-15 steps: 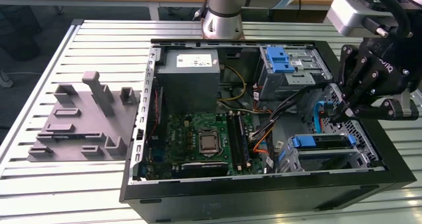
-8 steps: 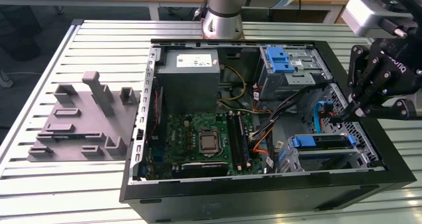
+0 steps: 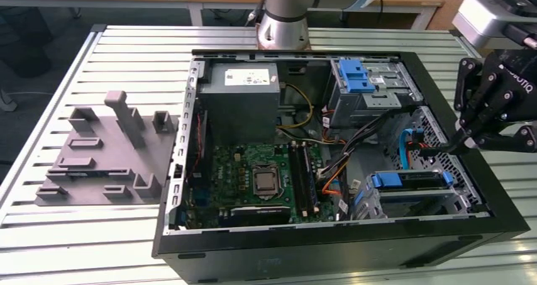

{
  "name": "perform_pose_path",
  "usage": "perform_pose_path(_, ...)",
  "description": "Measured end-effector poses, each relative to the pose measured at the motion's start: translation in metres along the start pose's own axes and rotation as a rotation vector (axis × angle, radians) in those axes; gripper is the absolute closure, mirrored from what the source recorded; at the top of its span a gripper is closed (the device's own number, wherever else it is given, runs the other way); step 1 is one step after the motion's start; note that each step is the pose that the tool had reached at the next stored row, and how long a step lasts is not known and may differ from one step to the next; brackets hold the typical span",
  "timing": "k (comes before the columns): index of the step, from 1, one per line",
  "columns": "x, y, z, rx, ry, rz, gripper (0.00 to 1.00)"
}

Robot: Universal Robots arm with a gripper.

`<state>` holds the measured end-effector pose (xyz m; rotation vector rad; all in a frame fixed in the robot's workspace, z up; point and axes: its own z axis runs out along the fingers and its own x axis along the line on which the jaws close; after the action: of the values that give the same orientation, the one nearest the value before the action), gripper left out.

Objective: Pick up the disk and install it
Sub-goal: 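Insert the first disk wire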

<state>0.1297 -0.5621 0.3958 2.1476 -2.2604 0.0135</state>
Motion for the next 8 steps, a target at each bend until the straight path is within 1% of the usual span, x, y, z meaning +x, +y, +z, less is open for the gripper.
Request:
perform_pose_path(5,-0.0003,-0.0002,0.0001,0.0000,-0.0002,0.000,0.89)
perform_pose_path(8,-0.0030,-0.0001,0.0004,0.0000,-0.0001,-0.001,0.89)
